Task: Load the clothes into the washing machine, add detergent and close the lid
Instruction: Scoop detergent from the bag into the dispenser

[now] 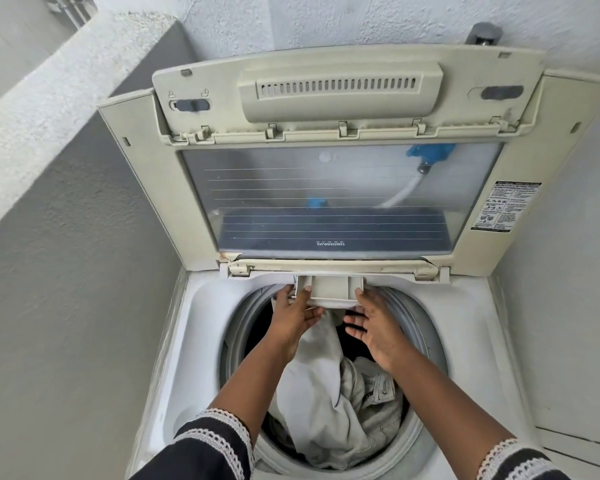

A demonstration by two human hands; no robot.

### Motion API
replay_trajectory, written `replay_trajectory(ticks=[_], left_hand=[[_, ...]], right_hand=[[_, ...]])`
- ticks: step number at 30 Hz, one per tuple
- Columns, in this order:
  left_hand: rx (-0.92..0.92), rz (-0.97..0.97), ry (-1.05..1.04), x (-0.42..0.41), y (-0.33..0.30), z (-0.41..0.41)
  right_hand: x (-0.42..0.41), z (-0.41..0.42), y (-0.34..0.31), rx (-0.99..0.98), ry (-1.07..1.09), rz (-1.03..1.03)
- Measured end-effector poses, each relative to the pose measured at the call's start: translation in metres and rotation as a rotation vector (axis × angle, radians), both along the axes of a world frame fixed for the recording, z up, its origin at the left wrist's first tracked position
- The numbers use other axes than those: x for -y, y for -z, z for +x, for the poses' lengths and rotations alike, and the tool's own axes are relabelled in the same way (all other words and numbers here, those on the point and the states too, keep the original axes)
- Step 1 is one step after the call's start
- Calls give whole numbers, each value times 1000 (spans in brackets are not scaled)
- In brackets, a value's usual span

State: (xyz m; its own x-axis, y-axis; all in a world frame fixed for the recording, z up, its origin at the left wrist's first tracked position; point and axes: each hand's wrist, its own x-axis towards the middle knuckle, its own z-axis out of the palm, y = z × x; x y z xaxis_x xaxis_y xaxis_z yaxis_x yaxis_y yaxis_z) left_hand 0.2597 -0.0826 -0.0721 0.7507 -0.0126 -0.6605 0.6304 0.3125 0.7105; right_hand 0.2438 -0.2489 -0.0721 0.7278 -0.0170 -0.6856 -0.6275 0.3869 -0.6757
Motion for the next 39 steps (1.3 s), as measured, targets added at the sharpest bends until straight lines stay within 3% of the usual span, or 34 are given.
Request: replay_trajectory(ticks=[13,20,28,34,39], left_hand=[[29,129,5,2,-18,-27],[21,219,43,-11,-34,-67],[0,247,-28,-32,-63,-136],[155,295,-102,-42,-112,-168],[511,582,-51,-55,-178,-184]], right_hand=[[0,-14,-5,53,148,-98],[6,-31,-20,-36,46,-200],[-17,-81,-58,-53,-268,-234],[-43,-83,-119,159,-393,-234],[-75,-79,-197,430,-517,-238]])
